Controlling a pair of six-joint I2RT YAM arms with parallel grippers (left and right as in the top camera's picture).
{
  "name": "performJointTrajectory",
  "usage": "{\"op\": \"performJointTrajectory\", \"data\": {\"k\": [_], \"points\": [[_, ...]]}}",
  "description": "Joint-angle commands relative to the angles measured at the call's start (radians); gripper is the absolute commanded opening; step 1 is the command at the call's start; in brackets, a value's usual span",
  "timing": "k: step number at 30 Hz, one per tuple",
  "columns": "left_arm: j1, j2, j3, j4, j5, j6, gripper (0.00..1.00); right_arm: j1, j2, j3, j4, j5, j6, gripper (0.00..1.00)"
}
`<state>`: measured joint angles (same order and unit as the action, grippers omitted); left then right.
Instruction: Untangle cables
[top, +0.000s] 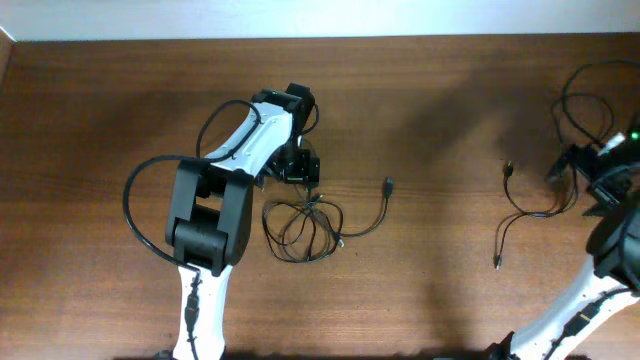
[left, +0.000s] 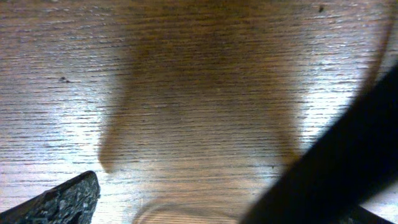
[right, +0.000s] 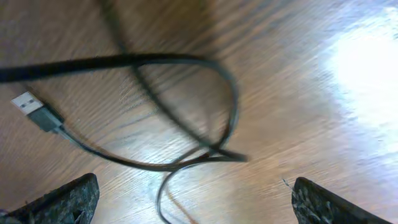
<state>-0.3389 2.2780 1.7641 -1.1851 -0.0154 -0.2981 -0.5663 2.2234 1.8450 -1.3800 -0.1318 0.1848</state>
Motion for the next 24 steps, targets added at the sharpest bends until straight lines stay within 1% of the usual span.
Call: {"op": "performJointTrajectory", "data": {"k": [1,3,4,5,12,17,21,23,24], "points": [[0.003,0.0,-0.01,0.005,-0.015,0.0,0.99,0.067,-0.141,-0.003,-0.002,0.09,0.015,0.99],[0.003,0.0,-0.01,0.005,-0.015,0.0,0.99,0.189,-0.252,-0.003,-0.017,0.08,-0.005,0.98],[0.003,0.0,-0.01,0.005,-0.015,0.0,0.99,0.25,-0.257,-0.003,-0.031,0.072,-0.06,0.98],[0.003,0.0,-0.01,0.005,-0.015,0.0,0.99,0.278,-0.254,-0.003,-0.039,0.072,-0.081,0.98],[0.003,0.0,-0.01,0.005,-0.015,0.0,0.99,0.493,-0.249,-0.013,-0.08,0.073,-0.084,0.98],[0.003,0.0,-0.01,0.005,-0.015,0.0,0.99,0.596,-0.248,-0.092,-0.076,0.073,-0.084,0.98],[0.003,0.0,-0.01,0.005,-0.005,0.0,0.99,0.639,-0.248,-0.179,-0.011,0.068,-0.084,0.98],[0.003,0.0,-0.01,0.006,-0.003,0.0,0.99,0.647,-0.248,-0.212,0.016,0.009,-0.084,0.98],[0.003,0.0,-0.009,0.006,-0.004,0.001,0.99,0.655,-0.248,-0.242,0.042,-0.069,-0.084,0.98]]}}
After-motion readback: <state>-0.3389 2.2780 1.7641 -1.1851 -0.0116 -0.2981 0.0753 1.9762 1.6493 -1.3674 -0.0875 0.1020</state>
